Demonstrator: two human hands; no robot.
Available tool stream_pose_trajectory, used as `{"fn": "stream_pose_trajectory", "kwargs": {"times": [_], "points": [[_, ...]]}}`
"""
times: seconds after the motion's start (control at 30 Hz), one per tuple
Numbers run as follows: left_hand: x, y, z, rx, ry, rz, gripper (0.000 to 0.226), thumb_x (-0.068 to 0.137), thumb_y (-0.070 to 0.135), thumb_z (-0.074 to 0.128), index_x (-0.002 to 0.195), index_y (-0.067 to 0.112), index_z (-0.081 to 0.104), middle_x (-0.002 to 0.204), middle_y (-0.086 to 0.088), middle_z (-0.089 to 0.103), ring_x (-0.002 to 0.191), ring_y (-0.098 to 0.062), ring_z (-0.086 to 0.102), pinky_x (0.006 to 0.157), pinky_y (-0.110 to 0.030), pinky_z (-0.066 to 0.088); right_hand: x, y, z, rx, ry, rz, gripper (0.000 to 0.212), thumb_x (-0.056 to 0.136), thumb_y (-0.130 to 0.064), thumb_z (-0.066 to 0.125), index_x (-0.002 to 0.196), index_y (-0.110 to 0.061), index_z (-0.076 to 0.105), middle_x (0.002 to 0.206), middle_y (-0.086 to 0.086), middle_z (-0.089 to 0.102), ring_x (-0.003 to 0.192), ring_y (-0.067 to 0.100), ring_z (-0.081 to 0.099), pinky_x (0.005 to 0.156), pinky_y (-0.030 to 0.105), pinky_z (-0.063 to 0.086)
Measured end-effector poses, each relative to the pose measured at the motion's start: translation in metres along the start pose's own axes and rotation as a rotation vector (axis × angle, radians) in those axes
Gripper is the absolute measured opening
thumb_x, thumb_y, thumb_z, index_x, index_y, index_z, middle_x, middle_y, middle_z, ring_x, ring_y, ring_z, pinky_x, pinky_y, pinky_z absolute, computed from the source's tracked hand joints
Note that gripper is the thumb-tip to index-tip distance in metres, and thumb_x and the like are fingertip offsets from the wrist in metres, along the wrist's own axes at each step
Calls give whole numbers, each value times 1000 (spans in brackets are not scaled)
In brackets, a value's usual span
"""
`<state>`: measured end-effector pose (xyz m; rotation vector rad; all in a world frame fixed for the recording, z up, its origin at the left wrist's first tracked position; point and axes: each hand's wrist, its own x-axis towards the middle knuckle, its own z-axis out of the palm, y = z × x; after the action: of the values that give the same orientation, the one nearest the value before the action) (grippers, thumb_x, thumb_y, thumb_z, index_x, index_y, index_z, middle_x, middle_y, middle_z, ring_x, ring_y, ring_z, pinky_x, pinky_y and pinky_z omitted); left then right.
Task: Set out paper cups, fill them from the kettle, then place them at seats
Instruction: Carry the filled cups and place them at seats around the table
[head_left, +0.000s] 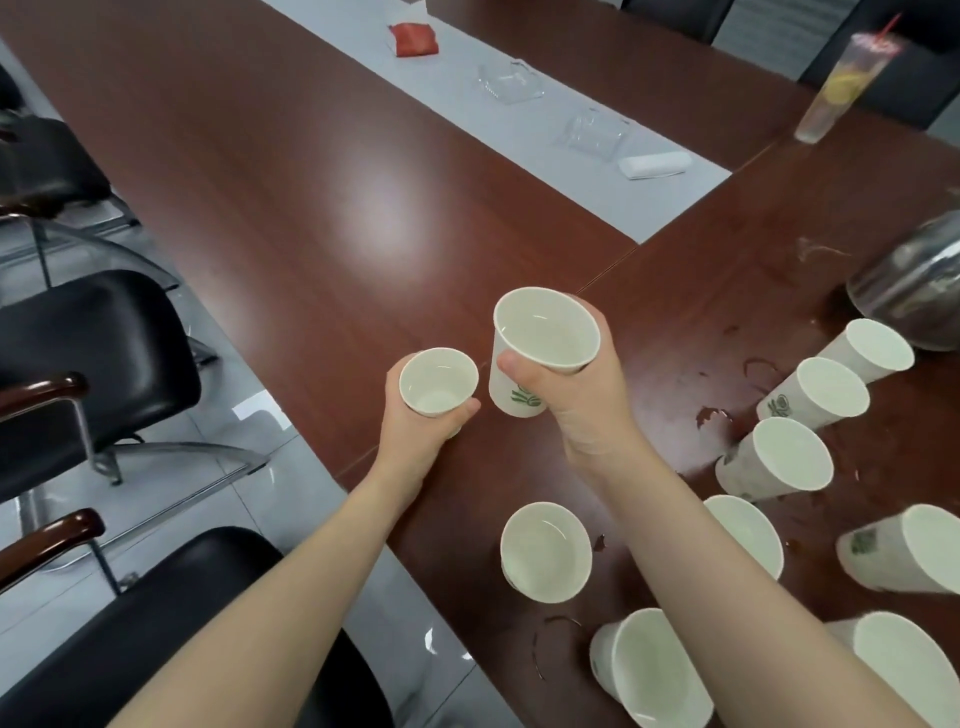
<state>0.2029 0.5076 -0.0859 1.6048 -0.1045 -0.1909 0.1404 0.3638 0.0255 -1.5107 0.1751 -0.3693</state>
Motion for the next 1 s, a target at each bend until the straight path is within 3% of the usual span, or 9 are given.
{"fn": "stream_pose_trajectory", "kwargs": {"times": [0.13, 0.3, 0.37, 0.47, 0.57, 0.7, 0.83, 0.9, 1.0], "points": [[-5, -9, -2, 55, -24, -17, 84, 58, 29, 87, 127, 9, 44, 122, -13, 57, 114, -27, 57, 97, -56, 45, -4, 4, -3, 1, -21, 3, 51, 55, -12, 81, 98, -26, 56, 83, -19, 69, 81, -1, 64, 73, 19, 50], [-7, -12, -5, 72, -60, -35, 89, 56, 34, 90, 128, 9, 43, 122, -14, 56, 114, -30, 56, 95, -59, 46, -7, 1, -1, -6, -19, 28, 65, 53, -29, 82, 110, -7, 58, 99, 4, 65, 91, 16, 63, 78, 31, 50], [-8, -11, -6, 73, -84, -52, 92, 54, 36, 91, 128, 11, 43, 123, -14, 56, 115, -31, 55, 95, -60, 45, -9, 4, -1, -1, -14, 29, 60, 53, -30, 81, 108, -15, 59, 100, 1, 65, 93, 14, 63, 79, 30, 51], [-16, -3, -7, 41, -93, -93, 98, 53, 33, 87, 132, 35, 29, 134, -2, 51, 125, -14, 49, 106, -44, 41, -13, 4, 0, 8, -23, 36, 58, 52, -31, 81, 105, -26, 58, 100, -5, 66, 94, 10, 63, 78, 26, 51], [-24, 5, -13, -8, -99, -154, 110, 55, 30, 88, 139, 42, 19, 138, 5, 48, 128, -8, 45, 110, -44, 38, -14, -1, 6, -17, -43, 43, 74, 54, -33, 84, 116, -6, 56, 108, 15, 64, 98, 26, 63, 81, 36, 52], [-39, 27, -26, -37, -65, -209, 121, 52, 38, 87, 147, 41, 12, 151, 5, 35, 135, -2, 32, 113, -30, 27, -20, -13, 14, -17, -23, 32, 65, 49, -35, 80, 108, -20, 58, 100, -5, 66, 94, 8, 63, 78, 23, 50], [-61, 64, -47, -66, 63, -149, 100, 74, 23, 80, 147, 40, 14, 155, 3, 26, 135, 0, 24, 104, -24, 23, -30, -32, 29, 0, -68, 22, 75, 47, -37, 80, 115, -15, 55, 103, -6, 65, 96, 6, 62, 80, 23, 49], [-73, 85, -58, -130, 85, -111, 90, 78, 24, 76, 145, 41, 18, 154, 3, 28, 140, -4, 23, 104, -24, 24, -38, -42, 39, 19, -106, 17, 82, 47, -37, 80, 118, -10, 52, 105, -1, 63, 95, 8, 62, 80, 24, 49], [-101, 124, -79, -209, 111, -64, 77, 78, 35, 72, 139, 42, 26, 150, 2, 34, 139, -7, 29, 109, -30, 27, -56, -58, 63, 59, -178, 31, 75, 47, -31, 83, 114, -17, 53, 98, -9, 66, 86, 2, 62, 73, 22, 49]]}}
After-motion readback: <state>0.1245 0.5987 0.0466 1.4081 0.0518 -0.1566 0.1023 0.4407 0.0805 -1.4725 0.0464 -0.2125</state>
